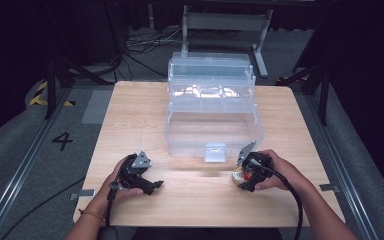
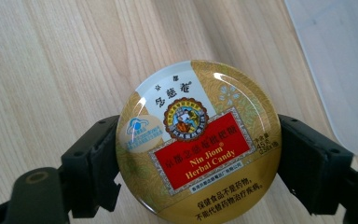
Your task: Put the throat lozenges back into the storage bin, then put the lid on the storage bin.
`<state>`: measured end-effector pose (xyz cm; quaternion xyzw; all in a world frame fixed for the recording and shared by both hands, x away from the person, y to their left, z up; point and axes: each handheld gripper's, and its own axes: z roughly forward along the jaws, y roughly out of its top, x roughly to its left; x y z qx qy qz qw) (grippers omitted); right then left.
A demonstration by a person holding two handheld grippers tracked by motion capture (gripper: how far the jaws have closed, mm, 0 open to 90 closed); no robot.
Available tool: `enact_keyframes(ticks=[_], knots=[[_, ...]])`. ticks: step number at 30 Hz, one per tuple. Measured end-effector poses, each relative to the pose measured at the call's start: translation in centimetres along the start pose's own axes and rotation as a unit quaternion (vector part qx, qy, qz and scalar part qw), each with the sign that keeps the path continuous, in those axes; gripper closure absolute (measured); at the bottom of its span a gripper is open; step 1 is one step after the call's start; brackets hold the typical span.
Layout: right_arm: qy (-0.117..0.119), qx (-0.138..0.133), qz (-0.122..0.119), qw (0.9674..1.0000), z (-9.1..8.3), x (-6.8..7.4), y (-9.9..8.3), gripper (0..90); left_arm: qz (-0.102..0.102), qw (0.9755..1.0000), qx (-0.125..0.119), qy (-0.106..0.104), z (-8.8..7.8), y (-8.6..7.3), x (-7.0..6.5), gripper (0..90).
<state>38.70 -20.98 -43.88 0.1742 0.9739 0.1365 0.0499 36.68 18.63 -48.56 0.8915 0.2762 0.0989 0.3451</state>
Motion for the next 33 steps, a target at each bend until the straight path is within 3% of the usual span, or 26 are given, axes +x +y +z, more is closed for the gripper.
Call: enact_keyframes(ticks=[7, 14, 19, 33], knots=[[-0.006, -0.003, 0.01, 0.9999, -1.0, -0.2, -0.8, 20.3, 0.0, 1.0, 0.0, 0.0, 0.0, 0.0, 0.0, 7.0], [-0.013, -0.003, -0.012, 0.9998, -2.2, -0.3, -1.0, 20.3, 0.0, 1.0, -0.001, -0.001, 0.0, 0.0, 0.0, 6.7], [-0.016, -0.004, -0.012, 0.9998, -2.8, -0.6, -1.1, 20.3, 0.0, 1.0, -0.001, -0.001, 0.0, 0.0, 0.0, 6.7], [-0.024, -0.027, -0.037, 0.9987, -6.9, -0.5, 0.2, 20.3, -0.001, 1.0, -0.001, 0.001, 0.1, 0.0, 0.0, 6.6]])
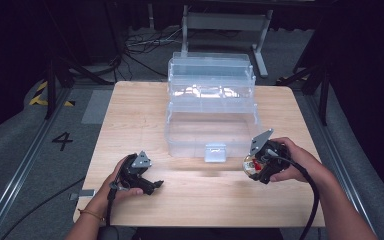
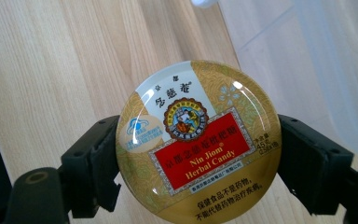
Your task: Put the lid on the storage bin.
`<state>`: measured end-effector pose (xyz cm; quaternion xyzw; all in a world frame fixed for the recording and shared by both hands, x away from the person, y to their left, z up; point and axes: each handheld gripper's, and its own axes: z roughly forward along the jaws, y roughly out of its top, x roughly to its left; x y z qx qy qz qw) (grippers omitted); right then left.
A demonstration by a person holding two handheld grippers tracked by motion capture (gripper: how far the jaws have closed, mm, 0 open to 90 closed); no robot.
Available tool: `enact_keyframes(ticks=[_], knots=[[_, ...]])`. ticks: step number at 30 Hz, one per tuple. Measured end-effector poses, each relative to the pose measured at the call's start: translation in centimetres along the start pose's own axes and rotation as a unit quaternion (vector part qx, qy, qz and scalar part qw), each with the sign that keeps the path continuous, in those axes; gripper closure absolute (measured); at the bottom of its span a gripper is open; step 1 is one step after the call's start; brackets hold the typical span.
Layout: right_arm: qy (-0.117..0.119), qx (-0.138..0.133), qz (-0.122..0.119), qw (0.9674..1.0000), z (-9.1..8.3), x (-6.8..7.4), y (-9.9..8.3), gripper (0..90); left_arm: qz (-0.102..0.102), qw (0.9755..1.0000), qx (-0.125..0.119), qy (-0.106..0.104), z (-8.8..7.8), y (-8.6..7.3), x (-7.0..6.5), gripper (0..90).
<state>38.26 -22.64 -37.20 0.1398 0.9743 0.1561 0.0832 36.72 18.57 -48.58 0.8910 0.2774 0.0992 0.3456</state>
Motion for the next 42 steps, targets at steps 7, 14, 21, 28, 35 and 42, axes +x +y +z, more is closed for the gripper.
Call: enact_keyframes(ticks=[7, 14, 21, 28, 35, 42], knots=[[-0.013, 0.005, 0.001, 0.9999, -1.1, -1.1, 0.5, 20.3, 0.0, 1.0, 0.0, 0.0, 0.0, 0.0, 0.0, 6.6], [-0.026, 0.003, 0.01, 0.9996, -2.1, -2.3, 1.2, 20.3, 0.0, 1.0, 0.0, 0.0, 0.0, 0.0, 0.0, 6.6], [-0.037, 0.008, 0.011, 0.9992, -2.6, -3.6, 1.7, 20.2, 0.0, 1.0, 0.0, 0.0, 0.0, 0.0, 0.0, 6.6], [-0.038, 0.002, 0.018, 0.9991, -2.3, -5.8, 2.4, 20.2, 0.001, 1.0, 0.0, 0.0, 0.0, 0.0, 0.0, 6.5], [-0.06, 0.018, 0.013, 0.998, -1.4, -7.7, 3.4, 20.2, 0.001, 1.0, 0.0, 0.0, 0.0, 0.0, 0.0, 6.5], [-0.063, 0.026, 0.0, 0.9976, -0.3, -9.2, 4.6, 20.3, 0.0, 1.0, 0.0, 0.0, 0.0, 0.0, 0.0, 6.5]])
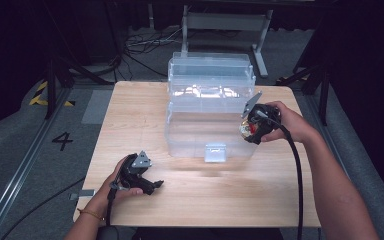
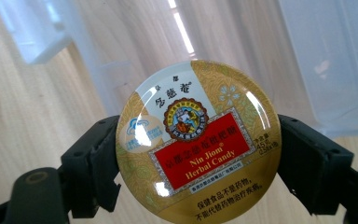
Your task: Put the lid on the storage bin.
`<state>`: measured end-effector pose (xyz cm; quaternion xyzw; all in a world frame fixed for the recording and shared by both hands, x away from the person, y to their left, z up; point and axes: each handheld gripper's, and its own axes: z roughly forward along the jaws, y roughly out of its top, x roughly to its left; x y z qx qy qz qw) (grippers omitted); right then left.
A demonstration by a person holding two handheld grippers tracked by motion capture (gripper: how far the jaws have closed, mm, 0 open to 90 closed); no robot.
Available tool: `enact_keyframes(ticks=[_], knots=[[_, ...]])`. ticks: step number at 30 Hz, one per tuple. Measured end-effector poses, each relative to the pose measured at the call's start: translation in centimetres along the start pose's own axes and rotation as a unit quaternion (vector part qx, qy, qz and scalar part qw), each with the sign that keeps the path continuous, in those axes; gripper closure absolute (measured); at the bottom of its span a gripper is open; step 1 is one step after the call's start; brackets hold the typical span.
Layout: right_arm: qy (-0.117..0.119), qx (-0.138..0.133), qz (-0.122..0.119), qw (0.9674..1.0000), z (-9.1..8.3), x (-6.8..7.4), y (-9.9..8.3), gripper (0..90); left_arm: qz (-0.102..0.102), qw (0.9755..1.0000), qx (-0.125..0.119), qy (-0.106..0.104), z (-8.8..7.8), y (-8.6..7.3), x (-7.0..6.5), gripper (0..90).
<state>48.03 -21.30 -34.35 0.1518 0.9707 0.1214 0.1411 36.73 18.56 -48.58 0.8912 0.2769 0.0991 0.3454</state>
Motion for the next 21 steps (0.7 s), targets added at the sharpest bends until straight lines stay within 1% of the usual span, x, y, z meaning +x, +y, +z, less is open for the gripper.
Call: enact_keyframes(ticks=[1, 2, 3, 5, 9, 11, 13, 15, 17, 21], knots=[[0.004, 0.0, -0.002, 1.0, 0.2, -0.2, 0.1, 20.3, 0.0, 1.0, 0.0, 0.0, 0.0, 0.0, 0.0, 6.5], [0.004, -0.001, -0.007, 1.0, 0.5, -0.3, 0.2, 20.3, 0.0, 1.0, 0.0, 0.0, 0.0, 0.0, 0.0, 6.5], [0.004, -0.001, -0.007, 1.0, 0.7, -0.4, 0.3, 20.3, 0.0, 1.0, 0.0, 0.0, 0.0, 0.0, 0.0, 6.5], [0.008, -0.005, -0.006, 0.9999, 1.0, -0.5, 0.4, 20.3, 0.0, 1.0, 0.0, 0.0, 0.0, 0.0, 0.0, 6.4], [0.006, -0.004, -0.004, 1.0, 1.6, -0.9, 0.6, 20.3, 0.0, 1.0, 0.0, 0.0, 0.0, 0.0, 0.0, 6.5], [0.011, -0.005, -0.002, 0.9999, 1.8, -1.0, 0.6, 20.3, 0.0, 1.0, 0.0, 0.0, 0.0, 0.0, 0.0, 6.5], [0.009, -0.002, -0.005, 0.9999, 2.1, -1.2, 0.6, 20.2, 0.0, 1.0, 0.0, 0.0, 0.0, 0.0, 0.0, 6.5], [0.013, 0.001, 0.0, 0.9999, 2.3, -1.4, 0.5, 20.2, 0.001, 1.0, 0.0, 0.0, 0.0, 0.0, 0.0, 6.5], [0.013, 0.005, -0.001, 0.9999, 2.5, -1.5, 0.6, 20.2, 0.0, 1.0, 0.0, 0.0, 0.0, 0.0, 0.0, 6.5], [0.016, 0.005, 0.001, 0.9999, 3.0, -1.6, 0.7, 20.2, 0.0, 1.0, 0.0, 0.0, 0.0, 0.0, 0.0, 6.5]])
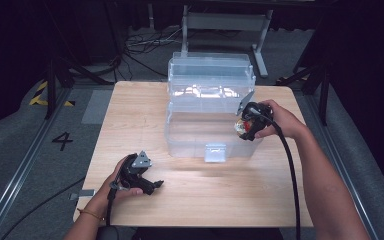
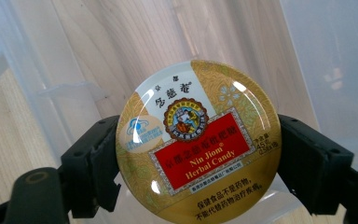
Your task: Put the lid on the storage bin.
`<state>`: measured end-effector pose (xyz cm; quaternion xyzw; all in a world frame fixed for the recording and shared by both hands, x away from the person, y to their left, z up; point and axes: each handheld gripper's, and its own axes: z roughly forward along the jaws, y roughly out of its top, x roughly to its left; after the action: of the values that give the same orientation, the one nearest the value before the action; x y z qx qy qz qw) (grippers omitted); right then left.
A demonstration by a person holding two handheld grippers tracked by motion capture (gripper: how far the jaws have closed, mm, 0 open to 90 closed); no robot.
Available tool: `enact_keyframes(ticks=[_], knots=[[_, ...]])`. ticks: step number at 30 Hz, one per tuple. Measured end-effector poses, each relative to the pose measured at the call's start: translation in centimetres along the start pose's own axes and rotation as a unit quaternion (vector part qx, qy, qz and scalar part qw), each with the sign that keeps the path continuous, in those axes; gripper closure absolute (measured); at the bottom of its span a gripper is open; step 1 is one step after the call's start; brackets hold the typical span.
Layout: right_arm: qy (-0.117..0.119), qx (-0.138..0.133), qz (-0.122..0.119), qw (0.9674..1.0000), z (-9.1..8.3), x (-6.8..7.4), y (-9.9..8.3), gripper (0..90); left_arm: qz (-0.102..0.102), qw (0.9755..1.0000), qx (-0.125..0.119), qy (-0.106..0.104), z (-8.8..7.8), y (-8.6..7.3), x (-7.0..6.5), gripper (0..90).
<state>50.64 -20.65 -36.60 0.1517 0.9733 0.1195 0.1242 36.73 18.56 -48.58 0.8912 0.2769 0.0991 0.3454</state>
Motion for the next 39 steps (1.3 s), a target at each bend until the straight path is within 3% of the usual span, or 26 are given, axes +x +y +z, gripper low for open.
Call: enact_keyframes(ticks=[22, 26, 39], knots=[[0.021, 0.008, 0.022, 0.9995, 1.4, -0.6, -1.1, 20.1, 0.0, 1.0, 0.0, 0.0, 0.0, 0.0, 0.0, 6.4], [0.016, 0.015, 0.013, 0.9997, 1.6, -0.6, -1.5, 20.1, 0.0, 1.0, 0.0, 0.0, 0.0, 0.0, 0.0, 6.4], [0.017, 0.008, 0.025, 0.9995, 1.5, -0.4, -1.7, 19.8, 0.0, 1.0, 0.0, 0.0, 0.0, 0.0, 0.0, 6.4]])
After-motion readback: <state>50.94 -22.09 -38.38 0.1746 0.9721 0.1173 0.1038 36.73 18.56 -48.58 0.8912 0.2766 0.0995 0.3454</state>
